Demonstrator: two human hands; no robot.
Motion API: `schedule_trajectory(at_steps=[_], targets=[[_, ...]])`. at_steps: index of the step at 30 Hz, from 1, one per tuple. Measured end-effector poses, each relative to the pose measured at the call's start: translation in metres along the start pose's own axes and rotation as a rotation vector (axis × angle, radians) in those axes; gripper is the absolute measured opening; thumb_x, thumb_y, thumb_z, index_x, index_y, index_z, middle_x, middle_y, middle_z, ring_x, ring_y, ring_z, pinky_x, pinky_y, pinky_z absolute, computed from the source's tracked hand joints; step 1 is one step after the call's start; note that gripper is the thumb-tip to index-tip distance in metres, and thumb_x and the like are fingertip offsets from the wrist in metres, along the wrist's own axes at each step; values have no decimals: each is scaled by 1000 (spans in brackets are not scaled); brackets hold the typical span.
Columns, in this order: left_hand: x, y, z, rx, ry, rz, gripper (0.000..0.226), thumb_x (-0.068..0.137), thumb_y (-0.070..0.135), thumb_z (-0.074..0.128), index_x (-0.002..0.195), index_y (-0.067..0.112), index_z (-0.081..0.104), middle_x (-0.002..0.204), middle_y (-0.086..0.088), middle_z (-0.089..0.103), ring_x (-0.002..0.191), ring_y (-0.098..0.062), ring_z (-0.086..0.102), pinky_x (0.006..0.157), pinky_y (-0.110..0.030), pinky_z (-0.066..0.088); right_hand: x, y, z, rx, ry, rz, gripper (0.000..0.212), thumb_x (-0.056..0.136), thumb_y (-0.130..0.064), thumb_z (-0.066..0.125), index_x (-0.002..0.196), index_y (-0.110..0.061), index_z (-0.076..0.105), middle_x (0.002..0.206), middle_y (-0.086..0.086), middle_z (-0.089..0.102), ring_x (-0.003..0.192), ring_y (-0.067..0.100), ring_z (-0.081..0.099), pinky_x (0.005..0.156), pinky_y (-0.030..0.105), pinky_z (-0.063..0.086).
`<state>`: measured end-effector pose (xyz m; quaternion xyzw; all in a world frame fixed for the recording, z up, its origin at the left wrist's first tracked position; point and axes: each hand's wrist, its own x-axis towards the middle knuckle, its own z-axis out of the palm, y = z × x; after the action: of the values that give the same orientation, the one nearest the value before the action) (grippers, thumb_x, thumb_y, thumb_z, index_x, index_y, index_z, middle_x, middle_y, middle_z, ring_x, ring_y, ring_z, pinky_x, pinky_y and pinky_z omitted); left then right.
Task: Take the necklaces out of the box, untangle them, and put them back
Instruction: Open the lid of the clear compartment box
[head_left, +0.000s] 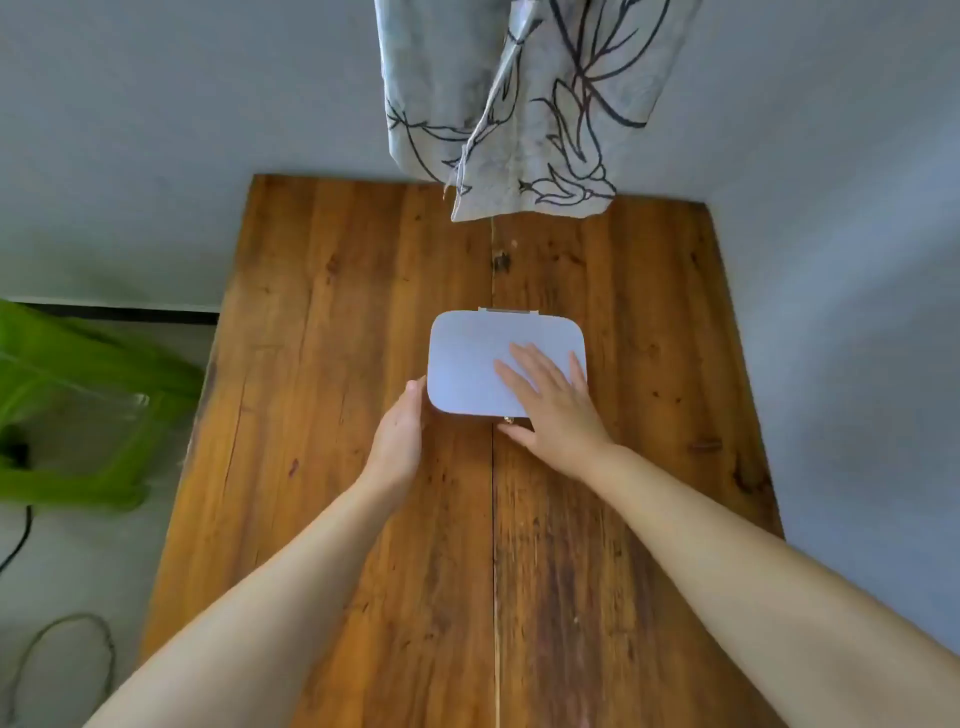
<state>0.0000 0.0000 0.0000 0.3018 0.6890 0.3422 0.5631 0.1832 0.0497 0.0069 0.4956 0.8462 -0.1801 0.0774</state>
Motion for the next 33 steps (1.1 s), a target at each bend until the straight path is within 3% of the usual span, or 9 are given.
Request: schedule_trajectory(at_steps=[4, 8, 11, 14, 16, 18, 22, 25, 33], targets=[[-6, -1, 2, -20, -18, 54, 56, 94, 57, 14, 137, 31, 40, 142, 9, 43, 130, -8, 36, 111, -32, 28, -1, 6, 3, -5, 115, -66, 64, 89, -42, 57, 145, -23, 33, 157, 7, 24, 146, 27, 16, 116, 49, -3], [-7, 3, 5, -41, 27, 51, 53, 97, 50, 16, 137, 26, 40, 140, 7, 44, 128, -9, 37, 107, -30, 30, -1, 14, -6, -100, 282, -200, 54, 79, -38, 71, 126, -13, 59, 134, 14, 57, 127, 35, 50, 109, 54, 27], [-8, 8, 4, -11, 66, 80, 40, 99, 36, 30, 136, 24, 42, 132, 8, 47, 122, -7, 39, 104, -28, 32, 4, 21, -33, -36, 342, -219, 48, 83, -38, 66, 123, -13, 61, 125, 8, 65, 119, 28, 59, 111, 46, 27], [-9, 10, 5, 102, 88, 127, 38, 98, 20, 41, 136, 21, 42, 125, 12, 47, 116, -3, 39, 98, -23, 32, 13, 33, -71, 268, 353, -66, 39, 87, -29, 63, 123, -14, 61, 117, 3, 69, 109, 22, 62, 107, 39, 36], [-6, 5, 7, 121, 105, 148, 42, 96, 16, 44, 137, 20, 40, 132, 10, 48, 119, -4, 42, 101, -24, 34, 23, 40, -90, 525, 419, 93, 32, 89, -24, 62, 119, -13, 62, 112, 1, 69, 102, 16, 61, 91, 28, 48], [-4, 0, 8, 119, 114, 153, 45, 96, 16, 45, 139, 21, 37, 136, 7, 48, 122, -5, 43, 105, -28, 35, 38, 49, -94, 711, 489, 276, 27, 90, -22, 60, 114, -10, 61, 106, 1, 66, 97, 13, 60, 76, 17, 47], [-1, -4, 11, 135, 120, 171, 47, 96, 18, 44, 140, 30, 32, 135, 13, 43, 123, -2, 40, 105, -27, 34, 74, 70, -72, 1019, 455, 502, 16, 92, -13, 55, 105, -6, 60, 107, 13, 68, 101, 29, 64, 82, 45, 57], [0, -7, 13, 157, 124, 177, 47, 96, 19, 43, 140, 35, 31, 133, 18, 40, 122, -1, 38, 104, -27, 33, 88, 75, -56, 1246, 349, 540, 30, 96, -4, 47, 125, -7, 53, 123, 14, 62, 112, 29, 60, 74, 33, 58], [-4, -7, 14, 144, 138, 173, 48, 96, 18, 44, 140, 33, 32, 133, 17, 40, 122, 0, 38, 100, -22, 30, 95, 78, -42, 1317, 236, 630, 38, 97, -11, 48, 135, -9, 48, 131, 15, 58, 105, 22, 59, 73, 26, 57]])
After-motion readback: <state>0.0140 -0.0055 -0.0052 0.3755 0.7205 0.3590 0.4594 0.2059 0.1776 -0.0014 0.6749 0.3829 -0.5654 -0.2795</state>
